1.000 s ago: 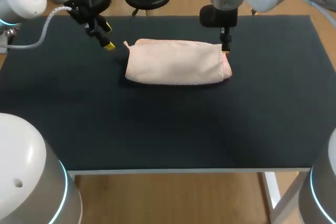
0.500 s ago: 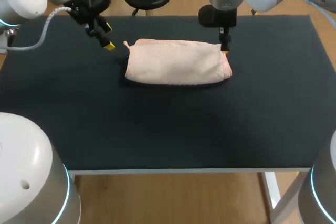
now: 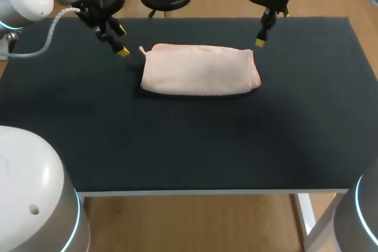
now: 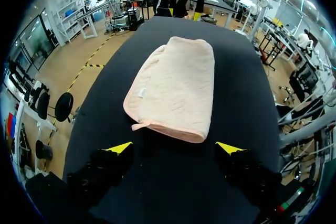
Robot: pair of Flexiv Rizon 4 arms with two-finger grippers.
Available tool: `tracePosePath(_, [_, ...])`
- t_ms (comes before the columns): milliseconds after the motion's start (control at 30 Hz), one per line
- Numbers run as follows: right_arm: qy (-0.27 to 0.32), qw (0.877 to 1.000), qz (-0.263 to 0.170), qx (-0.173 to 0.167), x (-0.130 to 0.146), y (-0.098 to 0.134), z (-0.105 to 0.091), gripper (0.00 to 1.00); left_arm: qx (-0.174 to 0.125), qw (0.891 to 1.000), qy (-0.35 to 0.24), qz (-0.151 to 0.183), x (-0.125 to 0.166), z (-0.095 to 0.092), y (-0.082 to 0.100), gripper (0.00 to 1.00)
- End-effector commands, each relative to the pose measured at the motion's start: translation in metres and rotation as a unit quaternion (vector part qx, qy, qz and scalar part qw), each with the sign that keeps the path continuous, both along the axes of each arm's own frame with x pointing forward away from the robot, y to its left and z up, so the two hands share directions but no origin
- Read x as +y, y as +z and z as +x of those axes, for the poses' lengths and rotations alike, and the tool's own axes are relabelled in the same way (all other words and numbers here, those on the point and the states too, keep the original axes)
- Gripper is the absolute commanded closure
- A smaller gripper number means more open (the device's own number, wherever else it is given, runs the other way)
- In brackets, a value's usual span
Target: Fold the towel
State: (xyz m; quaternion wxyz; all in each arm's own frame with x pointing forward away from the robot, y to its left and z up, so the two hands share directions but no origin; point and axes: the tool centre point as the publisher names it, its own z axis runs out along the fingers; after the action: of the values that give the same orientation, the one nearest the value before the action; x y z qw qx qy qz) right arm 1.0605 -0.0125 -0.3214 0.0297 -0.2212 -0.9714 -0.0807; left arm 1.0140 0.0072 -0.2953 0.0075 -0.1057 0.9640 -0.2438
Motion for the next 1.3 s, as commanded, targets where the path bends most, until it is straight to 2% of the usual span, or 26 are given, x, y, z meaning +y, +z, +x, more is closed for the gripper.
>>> tracePosePath(33, [-0.304, 0.760, 0.541, 0.191, -0.008, -0.017, 0.001, 0.00, 0.000, 1.000, -0.001, -0.001, 0.000, 0.000, -0.001, 0.00])
tracePosePath(67, [-0.301, 0.764, 0.539, 0.188, -0.007, -0.018, 0.000, 0.00, 0.000, 1.000, -0.001, -0.001, 0.000, 0.000, -0.001, 0.00])
tracePosePath(100, [-0.279, 0.791, 0.516, 0.175, -0.003, -0.018, -0.002, 0.00, 0.000, 1.000, -0.001, -0.001, 0.000, 0.000, -0.001, 0.00])
tracePosePath(133, [-0.240, 0.828, 0.481, 0.159, 0.002, -0.015, -0.005, 0.00, 0.000, 1.000, -0.001, -0.001, 0.000, 0.000, -0.001, 0.00])
tracePosePath(433, [-0.240, 0.828, 0.481, 0.159, 0.002, -0.015, -0.005, 0.00, 0.000, 1.000, -0.001, -0.001, 0.000, 0.000, -0.001, 0.00])
tracePosePath(467, [-0.266, 0.819, 0.487, 0.147, -0.002, -0.019, -0.001, 0.00, 0.000, 1.000, -0.001, -0.001, 0.000, 0.000, -0.001, 0.00])
tracePosePath(500, [-0.288, 0.804, 0.495, 0.158, -0.005, -0.024, -0.001, 0.00, 0.000, 1.000, -0.001, -0.001, 0.000, 0.000, -0.001, 0.00])
tracePosePath(567, [-0.310, 0.784, 0.512, 0.166, -0.006, -0.033, -0.008, 0.00, 0.000, 1.000, -0.001, -0.001, 0.000, 0.000, -0.001, 0.00])
tracePosePath(700, [-0.329, 0.769, 0.520, 0.175, -0.001, -0.050, -0.025, 0.00, 0.000, 1.000, -0.001, -0.001, 0.000, 0.000, -0.001, 0.00])
tracePosePath(933, [-0.371, 0.732, 0.546, 0.169, 0.007, -0.060, -0.035, 0.00, 0.000, 1.000, -0.001, -0.001, 0.000, 0.000, -0.001, 0.00])
tracePosePath(1000, [-0.383, 0.732, 0.542, 0.156, 0.008, -0.062, -0.037, 0.00, 0.000, 1.000, -0.001, -0.001, 0.000, 0.000, -0.001, 0.00])
tracePosePath(1100, [-0.392, 0.733, 0.532, 0.160, 0.009, -0.068, -0.037, 0.00, 0.000, 1.000, -0.001, -0.001, 0.000, 0.000, -0.001, 0.00])
tracePosePath(1167, [-0.391, 0.737, 0.528, 0.157, 0.010, -0.069, -0.037, 0.00, 0.000, 1.000, -0.001, -0.001, 0.000, 0.000, -0.001, 0.00])
tracePosePath(1200, [-0.389, 0.744, 0.521, 0.154, 0.010, -0.070, -0.037, 0.00, 0.000, 1.000, -0.001, -0.001, 0.000, 0.000, -0.001, 0.00])
tracePosePath(1267, [-0.388, 0.746, 0.519, 0.154, 0.011, -0.069, -0.035, 0.00, 0.000, 1.000, -0.001, -0.001, 0.000, 0.000, -0.001, 0.00])
tracePosePath(1300, [-0.386, 0.753, 0.510, 0.151, 0.011, -0.069, -0.034, 0.00, 0.000, 1.000, -0.001, -0.001, 0.000, 0.000, -0.001, 0.00])
